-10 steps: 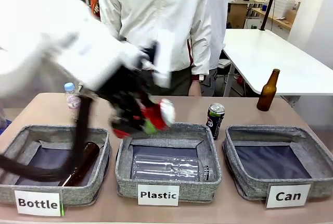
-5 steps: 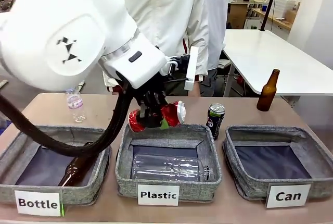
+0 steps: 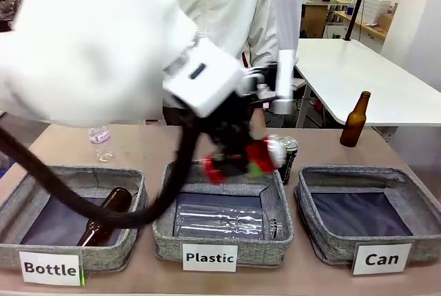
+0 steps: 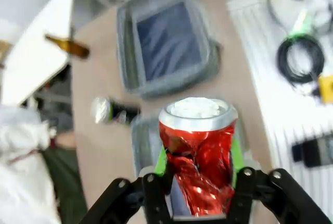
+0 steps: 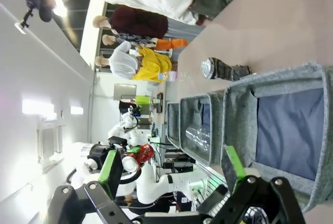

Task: Sort the can waste into the basket.
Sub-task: Pick up the can waste from the table and place it in the right Fabric basket.

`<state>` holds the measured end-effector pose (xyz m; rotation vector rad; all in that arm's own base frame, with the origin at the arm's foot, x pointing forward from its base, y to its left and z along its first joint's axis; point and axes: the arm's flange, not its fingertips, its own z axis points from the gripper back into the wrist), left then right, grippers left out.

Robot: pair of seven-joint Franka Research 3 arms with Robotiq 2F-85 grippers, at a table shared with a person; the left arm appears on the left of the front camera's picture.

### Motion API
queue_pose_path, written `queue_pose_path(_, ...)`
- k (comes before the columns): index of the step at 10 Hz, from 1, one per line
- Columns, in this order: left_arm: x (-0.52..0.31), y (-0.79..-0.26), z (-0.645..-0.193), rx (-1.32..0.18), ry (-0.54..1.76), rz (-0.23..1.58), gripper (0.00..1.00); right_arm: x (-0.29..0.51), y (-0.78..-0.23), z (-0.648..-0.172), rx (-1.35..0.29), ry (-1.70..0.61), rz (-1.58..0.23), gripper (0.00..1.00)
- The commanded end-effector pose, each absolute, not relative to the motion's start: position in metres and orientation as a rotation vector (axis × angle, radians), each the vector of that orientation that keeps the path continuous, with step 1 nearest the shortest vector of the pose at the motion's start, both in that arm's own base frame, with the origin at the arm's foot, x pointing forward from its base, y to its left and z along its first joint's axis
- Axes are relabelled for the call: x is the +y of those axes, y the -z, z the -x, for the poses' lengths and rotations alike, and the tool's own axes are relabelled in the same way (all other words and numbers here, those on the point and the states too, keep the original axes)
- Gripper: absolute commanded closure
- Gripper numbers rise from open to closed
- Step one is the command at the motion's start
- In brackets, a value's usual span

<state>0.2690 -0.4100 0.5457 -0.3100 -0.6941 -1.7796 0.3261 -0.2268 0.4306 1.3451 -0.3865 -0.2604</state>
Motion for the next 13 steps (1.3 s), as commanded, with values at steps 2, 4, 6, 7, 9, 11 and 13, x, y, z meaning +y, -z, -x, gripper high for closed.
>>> queue_pose_path(2,-0.531,-0.545,-0.304,-0.710,1.936,0.416,0.49,-0.277,-0.442,-0.288,-0.328,0.225,-1.281,0.00)
queue_pose_path(4,-0.595,-0.538,-0.319,-0.782,1.981,0.357,0.49,-0.311,-0.428,-0.253,-0.324,0.151,-1.210,0.00)
queue_pose_path(6,-0.638,-0.526,-0.331,-0.847,1.951,0.356,0.49,-0.328,-0.412,-0.242,-0.365,0.157,-1.097,0.00)
queue_pose_path(7,-0.655,-0.516,-0.335,-0.805,1.943,0.378,0.49,-0.334,-0.409,-0.241,-0.381,0.132,-1.073,0.00)
queue_pose_path(9,-0.671,-0.491,-0.345,-0.725,1.950,0.363,0.49,-0.329,-0.414,-0.235,-0.355,0.176,-1.120,0.00)
queue_pose_path(11,-0.677,-0.475,-0.356,-0.681,1.921,0.350,0.49,-0.329,-0.414,-0.235,-0.355,0.176,-1.120,0.00)
queue_pose_path(13,-0.678,-0.472,-0.361,-0.682,1.905,0.353,0.01,-0.329,-0.414,-0.235,-0.355,0.176,-1.120,0.00)
